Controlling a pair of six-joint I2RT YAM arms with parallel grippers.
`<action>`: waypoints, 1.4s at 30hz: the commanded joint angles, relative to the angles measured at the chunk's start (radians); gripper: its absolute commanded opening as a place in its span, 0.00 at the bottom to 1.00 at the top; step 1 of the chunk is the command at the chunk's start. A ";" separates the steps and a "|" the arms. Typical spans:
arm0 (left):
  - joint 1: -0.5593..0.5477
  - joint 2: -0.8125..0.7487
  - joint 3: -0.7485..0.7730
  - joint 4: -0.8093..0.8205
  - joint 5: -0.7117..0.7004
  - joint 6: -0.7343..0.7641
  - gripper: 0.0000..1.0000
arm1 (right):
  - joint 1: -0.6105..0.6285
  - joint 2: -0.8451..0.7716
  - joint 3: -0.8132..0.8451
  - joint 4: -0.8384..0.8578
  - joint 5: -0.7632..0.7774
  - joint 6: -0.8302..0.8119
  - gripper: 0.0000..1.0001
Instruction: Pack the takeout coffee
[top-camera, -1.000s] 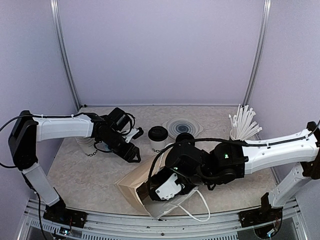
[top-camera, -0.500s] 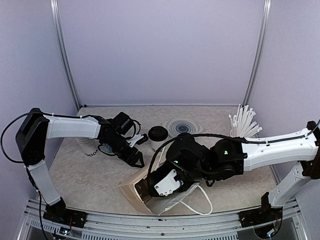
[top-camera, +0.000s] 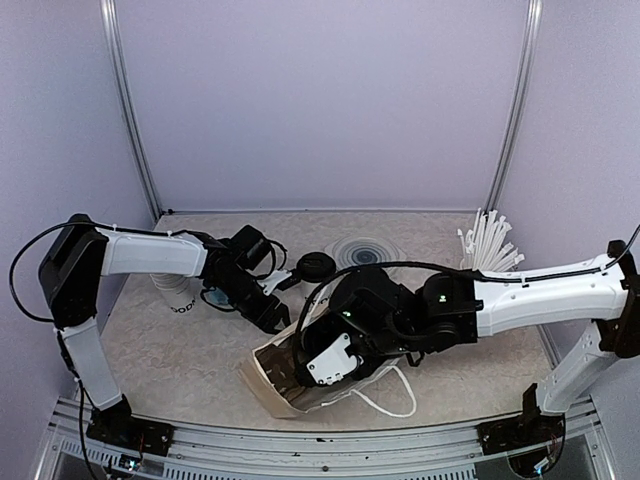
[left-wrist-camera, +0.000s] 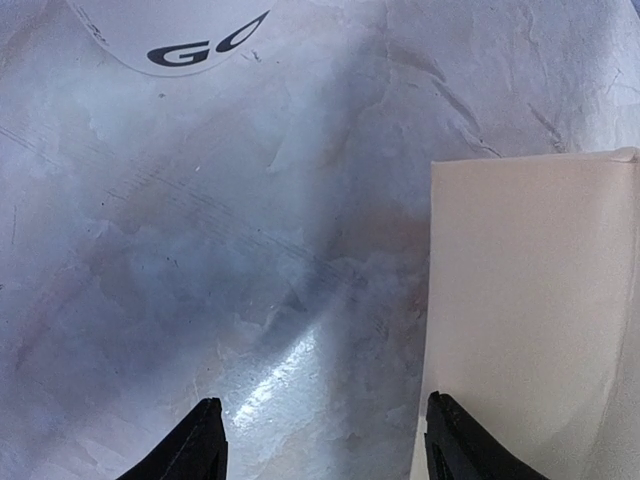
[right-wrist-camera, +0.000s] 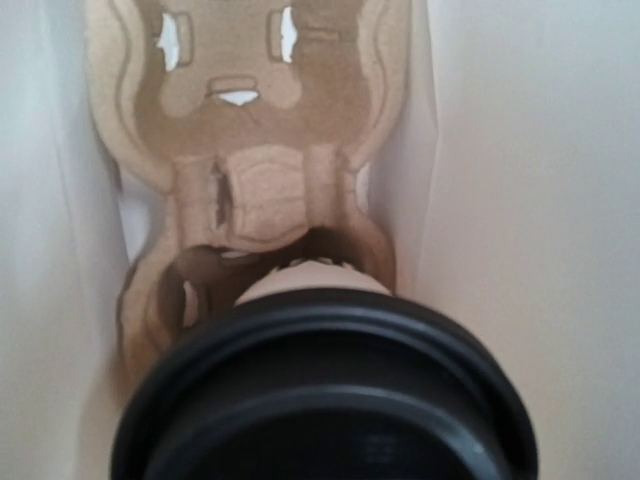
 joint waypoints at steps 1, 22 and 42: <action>-0.001 0.016 0.028 0.006 0.020 0.024 0.66 | -0.015 0.035 0.036 -0.032 -0.029 0.027 0.48; 0.168 -0.188 0.026 0.010 -0.109 -0.008 0.70 | -0.073 0.284 0.465 -0.601 -0.272 0.139 0.48; 0.203 -0.419 0.110 -0.107 -0.197 -0.023 0.72 | -0.124 0.343 0.364 -0.590 -0.385 0.146 0.51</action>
